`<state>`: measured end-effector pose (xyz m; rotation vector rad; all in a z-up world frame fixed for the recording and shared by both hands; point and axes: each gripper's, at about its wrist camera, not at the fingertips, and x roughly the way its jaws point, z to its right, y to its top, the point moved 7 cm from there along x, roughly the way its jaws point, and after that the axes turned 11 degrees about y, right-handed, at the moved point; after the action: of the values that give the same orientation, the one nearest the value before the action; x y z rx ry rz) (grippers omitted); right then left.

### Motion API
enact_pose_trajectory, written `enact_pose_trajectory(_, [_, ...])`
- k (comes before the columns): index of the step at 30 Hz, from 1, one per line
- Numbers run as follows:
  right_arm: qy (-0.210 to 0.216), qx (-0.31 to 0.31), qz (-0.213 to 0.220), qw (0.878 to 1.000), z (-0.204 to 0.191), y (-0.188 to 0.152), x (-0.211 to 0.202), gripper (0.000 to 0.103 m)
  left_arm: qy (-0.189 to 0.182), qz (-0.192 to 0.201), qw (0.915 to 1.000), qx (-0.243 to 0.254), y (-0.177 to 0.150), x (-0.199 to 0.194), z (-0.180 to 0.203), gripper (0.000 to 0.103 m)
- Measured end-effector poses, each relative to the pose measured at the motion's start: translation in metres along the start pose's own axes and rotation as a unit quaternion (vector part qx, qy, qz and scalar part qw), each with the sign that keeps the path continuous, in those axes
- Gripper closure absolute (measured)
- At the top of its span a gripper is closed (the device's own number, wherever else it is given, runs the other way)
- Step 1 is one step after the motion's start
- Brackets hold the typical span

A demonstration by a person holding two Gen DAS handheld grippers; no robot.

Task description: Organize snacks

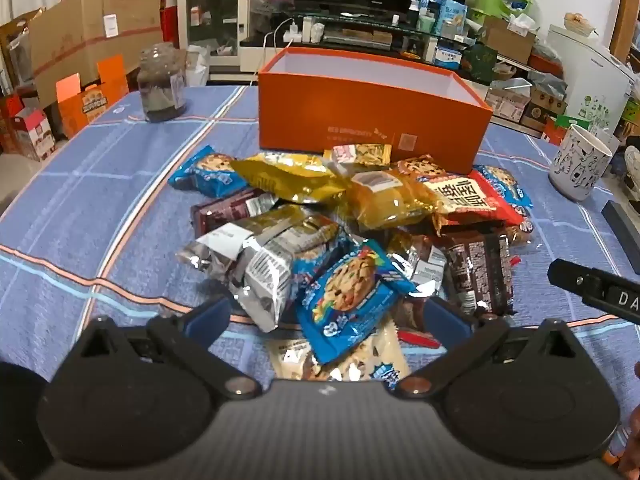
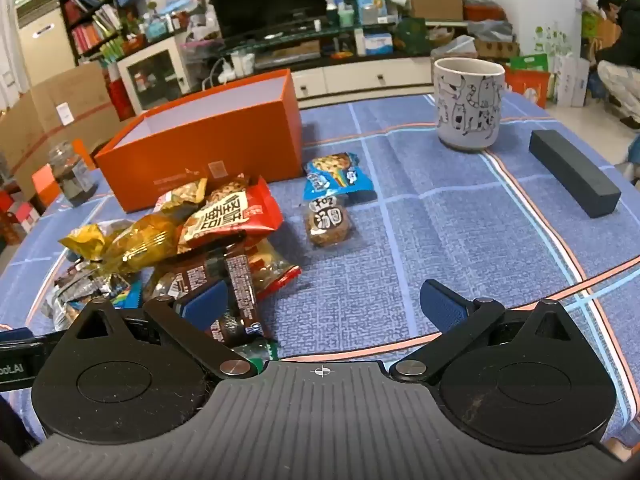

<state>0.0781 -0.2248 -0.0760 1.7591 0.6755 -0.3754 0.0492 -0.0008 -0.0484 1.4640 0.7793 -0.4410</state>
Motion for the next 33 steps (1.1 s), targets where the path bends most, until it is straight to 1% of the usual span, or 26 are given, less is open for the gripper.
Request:
enact_pose_trajectory(3, [-0.001, 0.001, -0.003, 1.000, 0.002, 0.000, 0.000, 0.007, 0.003, 0.005, 1.0000, 0.001, -0.001, -0.003, 0.002, 0.001])
enact_pose_trajectory(4, [0.000, -0.001, -0.009, 1.000, -0.001, -0.002, 0.005, 0.007, 0.001, -0.014, 0.9999, -0.008, -0.002, 0.005, -0.004, 0.001])
enact_pose_trajectory(9, [0.000, -0.010, -0.012, 1.000, -0.007, -0.002, 0.008, 0.007, 0.001, -0.021, 0.9997, -0.013, -0.003, 0.010, -0.008, 0.001])
enact_pose_trajectory(10, [0.000, -0.012, -0.012, 1.000, -0.008, -0.002, 0.008, 0.007, 0.003, -0.020, 0.9998, -0.009, -0.005, 0.016, -0.008, 0.001])
enact_pose_trajectory(18, [0.002, -0.010, -0.014, 1.000, -0.007, -0.001, 0.007, 0.007, 0.002, -0.023, 0.9996, -0.015, -0.005, 0.019, -0.012, 0.001])
enact_pose_trajectory(33, [0.001, -0.006, -0.007, 1.000, -0.004, 0.000, 0.002, 0.007, 0.002, -0.016, 0.9996, -0.022, -0.001, 0.008, -0.013, 0.001])
